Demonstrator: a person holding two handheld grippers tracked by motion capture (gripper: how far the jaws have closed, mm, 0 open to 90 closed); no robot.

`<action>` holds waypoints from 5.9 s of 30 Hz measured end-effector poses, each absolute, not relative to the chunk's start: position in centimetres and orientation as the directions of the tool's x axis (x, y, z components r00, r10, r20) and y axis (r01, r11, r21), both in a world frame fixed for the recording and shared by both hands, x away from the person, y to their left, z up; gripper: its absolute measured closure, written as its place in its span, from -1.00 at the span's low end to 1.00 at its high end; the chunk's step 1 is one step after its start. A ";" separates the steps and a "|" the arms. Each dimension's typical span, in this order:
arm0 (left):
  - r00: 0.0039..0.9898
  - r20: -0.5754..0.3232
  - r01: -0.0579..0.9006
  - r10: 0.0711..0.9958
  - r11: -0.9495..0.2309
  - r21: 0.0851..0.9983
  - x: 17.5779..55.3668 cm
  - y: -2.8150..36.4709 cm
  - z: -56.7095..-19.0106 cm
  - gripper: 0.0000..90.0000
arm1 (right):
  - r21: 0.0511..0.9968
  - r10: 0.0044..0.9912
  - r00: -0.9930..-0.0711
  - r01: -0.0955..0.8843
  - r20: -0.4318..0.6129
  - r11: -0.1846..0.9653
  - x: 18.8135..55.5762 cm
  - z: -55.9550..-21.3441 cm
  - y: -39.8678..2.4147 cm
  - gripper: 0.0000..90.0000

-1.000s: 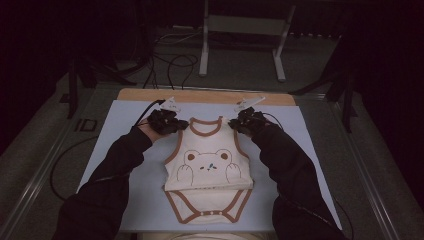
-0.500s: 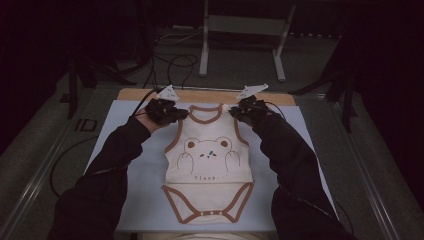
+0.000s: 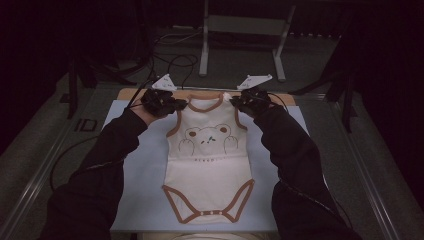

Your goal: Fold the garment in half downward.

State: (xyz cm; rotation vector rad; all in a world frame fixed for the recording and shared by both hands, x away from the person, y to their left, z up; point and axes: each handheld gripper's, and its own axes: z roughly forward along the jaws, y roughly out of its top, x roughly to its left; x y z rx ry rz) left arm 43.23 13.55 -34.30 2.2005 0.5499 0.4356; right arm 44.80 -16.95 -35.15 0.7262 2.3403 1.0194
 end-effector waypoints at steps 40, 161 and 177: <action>0.895 0.157 0.142 0.418 -0.600 0.787 36.0 13.1 -35.9 0.95 | 0.798 0.576 -0.781 0.177 -0.243 0.576 35.5 -36.7 -18.3 0.81; 0.993 -0.046 0.105 0.104 -0.680 0.725 21.4 11.6 -48.7 0.06 | 0.718 0.238 -0.957 0.281 0.163 0.637 22.5 -48.5 -18.5 -0.02; 0.994 -0.039 0.106 0.107 -0.753 0.649 22.1 12.3 -50.0 0.96 | 0.647 0.223 -0.968 0.245 0.118 0.722 22.1 -48.9 -18.5 1.00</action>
